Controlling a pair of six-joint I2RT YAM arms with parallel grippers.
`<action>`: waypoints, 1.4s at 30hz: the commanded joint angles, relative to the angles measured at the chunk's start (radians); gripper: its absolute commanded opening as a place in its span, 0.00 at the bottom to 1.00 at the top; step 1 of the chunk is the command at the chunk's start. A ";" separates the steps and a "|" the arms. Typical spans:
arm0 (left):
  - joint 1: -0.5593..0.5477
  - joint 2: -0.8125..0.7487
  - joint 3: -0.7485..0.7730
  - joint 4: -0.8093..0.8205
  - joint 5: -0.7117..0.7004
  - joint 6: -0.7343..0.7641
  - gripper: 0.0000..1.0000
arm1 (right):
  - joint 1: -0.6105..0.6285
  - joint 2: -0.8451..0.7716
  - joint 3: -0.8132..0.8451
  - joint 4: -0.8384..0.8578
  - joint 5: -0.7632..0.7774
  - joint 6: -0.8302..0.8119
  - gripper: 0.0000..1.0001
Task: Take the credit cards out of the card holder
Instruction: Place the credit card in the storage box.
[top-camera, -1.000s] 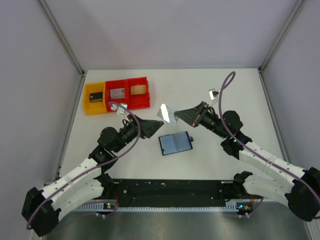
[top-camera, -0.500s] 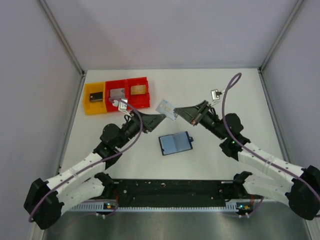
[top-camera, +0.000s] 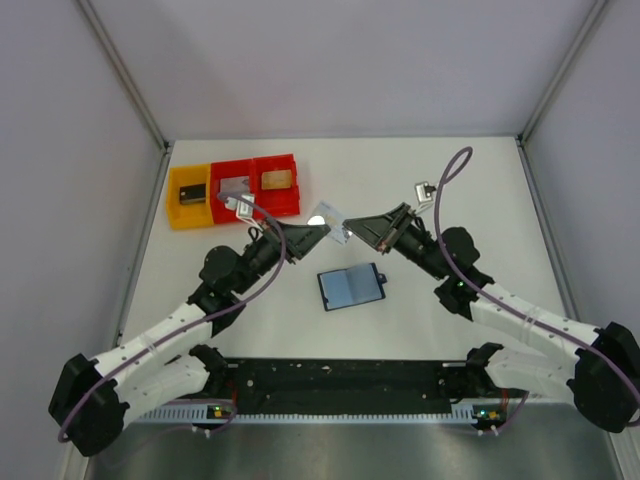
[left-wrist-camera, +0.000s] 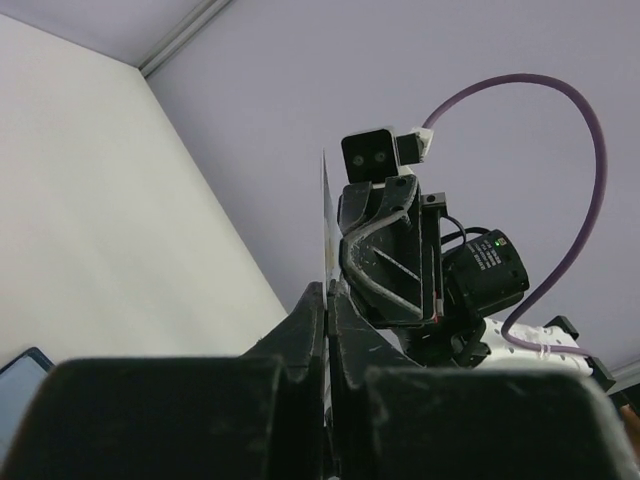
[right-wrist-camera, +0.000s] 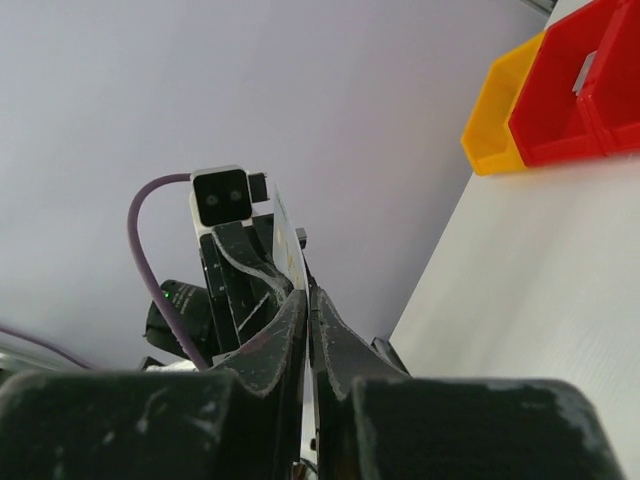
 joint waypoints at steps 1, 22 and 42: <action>-0.003 -0.027 0.033 0.020 -0.027 0.009 0.00 | 0.018 0.000 -0.003 0.058 -0.017 -0.003 0.09; 0.458 0.133 -0.018 -0.023 -0.371 -0.184 0.00 | -0.049 -0.319 0.034 -0.679 0.294 -0.506 0.96; 0.739 0.883 0.520 -0.118 -0.224 -0.203 0.00 | -0.100 -0.367 -0.012 -0.774 0.466 -0.704 0.98</action>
